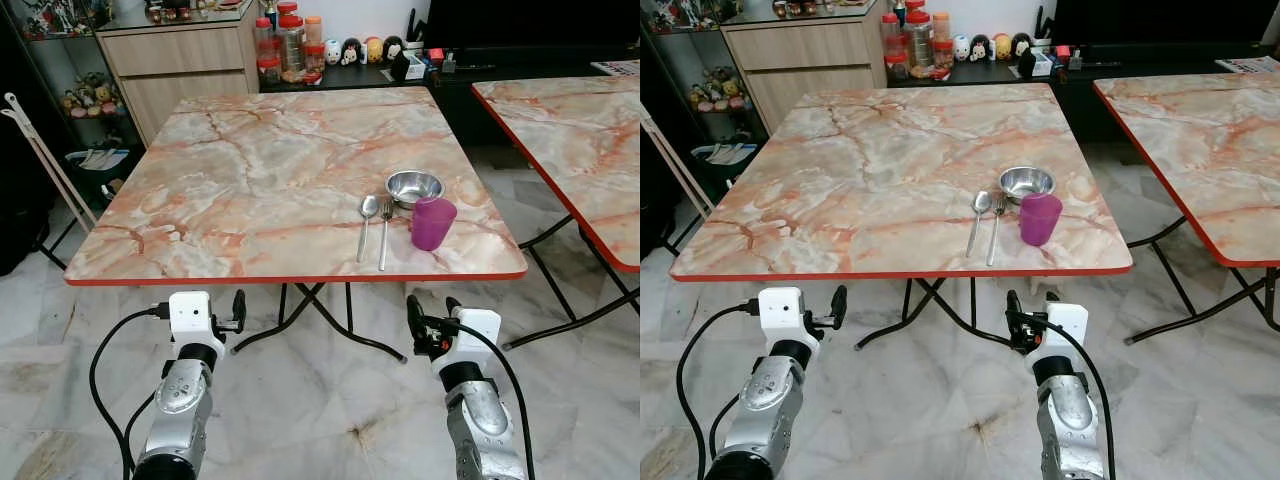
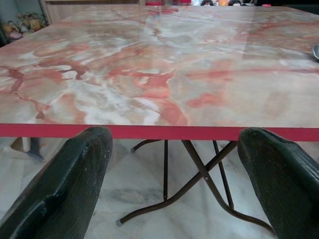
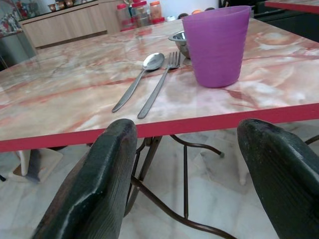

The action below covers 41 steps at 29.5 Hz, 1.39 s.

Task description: Setting the table

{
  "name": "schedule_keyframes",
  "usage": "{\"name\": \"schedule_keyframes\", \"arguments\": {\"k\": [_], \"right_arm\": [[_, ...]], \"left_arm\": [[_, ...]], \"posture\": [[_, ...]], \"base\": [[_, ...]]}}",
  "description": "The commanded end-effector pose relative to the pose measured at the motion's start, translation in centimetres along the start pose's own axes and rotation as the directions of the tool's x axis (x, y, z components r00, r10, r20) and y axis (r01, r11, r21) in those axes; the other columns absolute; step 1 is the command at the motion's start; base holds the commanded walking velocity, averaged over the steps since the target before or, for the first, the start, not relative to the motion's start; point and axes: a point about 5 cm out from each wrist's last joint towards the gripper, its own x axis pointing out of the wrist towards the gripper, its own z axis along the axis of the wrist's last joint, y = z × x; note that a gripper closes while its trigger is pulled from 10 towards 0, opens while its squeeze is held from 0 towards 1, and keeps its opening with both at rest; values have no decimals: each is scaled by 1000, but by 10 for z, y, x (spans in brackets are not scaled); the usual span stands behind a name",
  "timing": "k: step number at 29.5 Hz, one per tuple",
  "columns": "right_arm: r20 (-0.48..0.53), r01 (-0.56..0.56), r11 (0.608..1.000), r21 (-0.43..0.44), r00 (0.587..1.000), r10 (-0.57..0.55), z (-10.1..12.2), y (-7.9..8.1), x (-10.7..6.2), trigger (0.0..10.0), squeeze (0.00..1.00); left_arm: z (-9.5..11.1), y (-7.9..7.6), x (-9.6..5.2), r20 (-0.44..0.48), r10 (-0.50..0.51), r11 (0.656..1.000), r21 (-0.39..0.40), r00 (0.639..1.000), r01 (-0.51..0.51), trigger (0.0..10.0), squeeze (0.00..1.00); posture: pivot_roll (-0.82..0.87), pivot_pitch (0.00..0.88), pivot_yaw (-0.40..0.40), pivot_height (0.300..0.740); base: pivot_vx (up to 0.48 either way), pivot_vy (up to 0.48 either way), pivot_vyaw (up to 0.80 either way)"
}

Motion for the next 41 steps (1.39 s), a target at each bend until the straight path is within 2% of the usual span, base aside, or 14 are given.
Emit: {"name": "schedule_keyframes", "arguments": {"k": [1,15,41], "right_arm": [[12,-9,1000,7,1000,9,4,4,3,10000,0],[12,-42,999,-18,999,42,7,9,7,10000,0],[4,1,1000,26,1000,-2,3,3,4,10000,0]], "left_arm": [[3,-1,3,4,-6,1000,-2,1000,6,10000,0],[5,1,5,9,13,1000,-6,1000,-13,10000,0],[7,4,6,13,18,1000,-5,1000,-18,10000,0]], "posture": [[-51,0,48,740],[-39,0,35,740],[-37,0,37,740]], "base": [[0,0,0],[0,0,0],[261,0,0]]}}
